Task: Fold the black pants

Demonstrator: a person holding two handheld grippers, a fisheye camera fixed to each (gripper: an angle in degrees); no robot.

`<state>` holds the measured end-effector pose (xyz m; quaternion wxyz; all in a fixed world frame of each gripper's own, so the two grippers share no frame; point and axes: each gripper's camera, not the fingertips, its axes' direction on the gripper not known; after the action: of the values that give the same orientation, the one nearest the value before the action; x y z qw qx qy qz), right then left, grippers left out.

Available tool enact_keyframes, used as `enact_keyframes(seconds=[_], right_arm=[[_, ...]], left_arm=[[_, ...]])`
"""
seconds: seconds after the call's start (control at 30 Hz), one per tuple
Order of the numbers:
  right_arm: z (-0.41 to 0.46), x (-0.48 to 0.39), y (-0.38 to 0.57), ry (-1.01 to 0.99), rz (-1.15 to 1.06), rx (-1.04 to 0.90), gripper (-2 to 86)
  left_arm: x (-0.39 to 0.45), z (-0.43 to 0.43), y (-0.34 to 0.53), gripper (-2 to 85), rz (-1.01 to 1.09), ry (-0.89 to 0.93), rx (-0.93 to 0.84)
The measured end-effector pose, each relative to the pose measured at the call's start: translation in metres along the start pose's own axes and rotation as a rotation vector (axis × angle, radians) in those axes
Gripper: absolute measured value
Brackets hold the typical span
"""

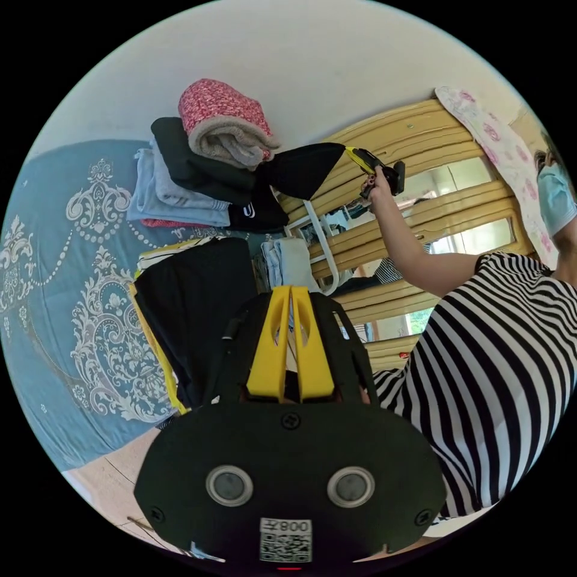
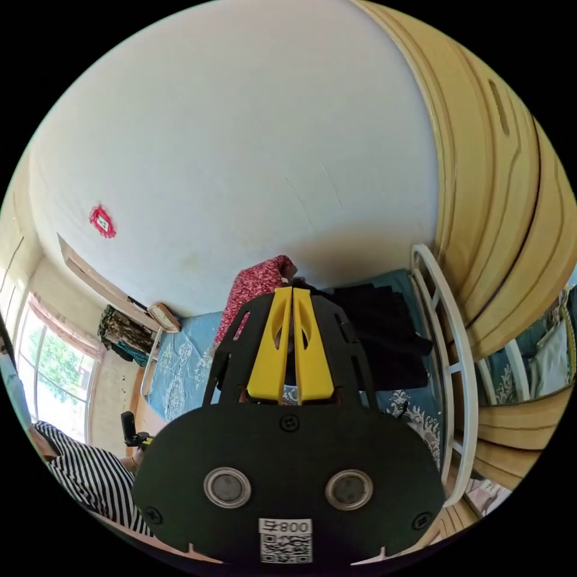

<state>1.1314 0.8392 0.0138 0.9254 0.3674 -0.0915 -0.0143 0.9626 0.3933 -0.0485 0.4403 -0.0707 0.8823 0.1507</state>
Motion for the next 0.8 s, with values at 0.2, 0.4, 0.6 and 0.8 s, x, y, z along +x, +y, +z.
enact_keyframes(seconds=[0.2,0.4,0.6,0.8], right_arm=[[-0.045,-0.080,0.080,-0.035,-0.084,0.119,0.0],[-0.071,-0.147,0.158,-0.058,-0.170,0.199,0.0],[-0.085,-0.204,0.241,-0.214,-0.275,0.247,0.0],[-0.084,-0.267,0.322,-0.382,-0.439,0.217,-0.1]], left_arm=[[0.061,-0.038,0.027,0.2,0.022,0.022,0.078],[0.129,-0.063,0.046,0.4,0.060,0.016,0.125],[0.207,-0.080,0.057,1.8,0.122,0.041,0.202],[0.304,-0.100,0.050,8.8,0.312,0.046,0.282]])
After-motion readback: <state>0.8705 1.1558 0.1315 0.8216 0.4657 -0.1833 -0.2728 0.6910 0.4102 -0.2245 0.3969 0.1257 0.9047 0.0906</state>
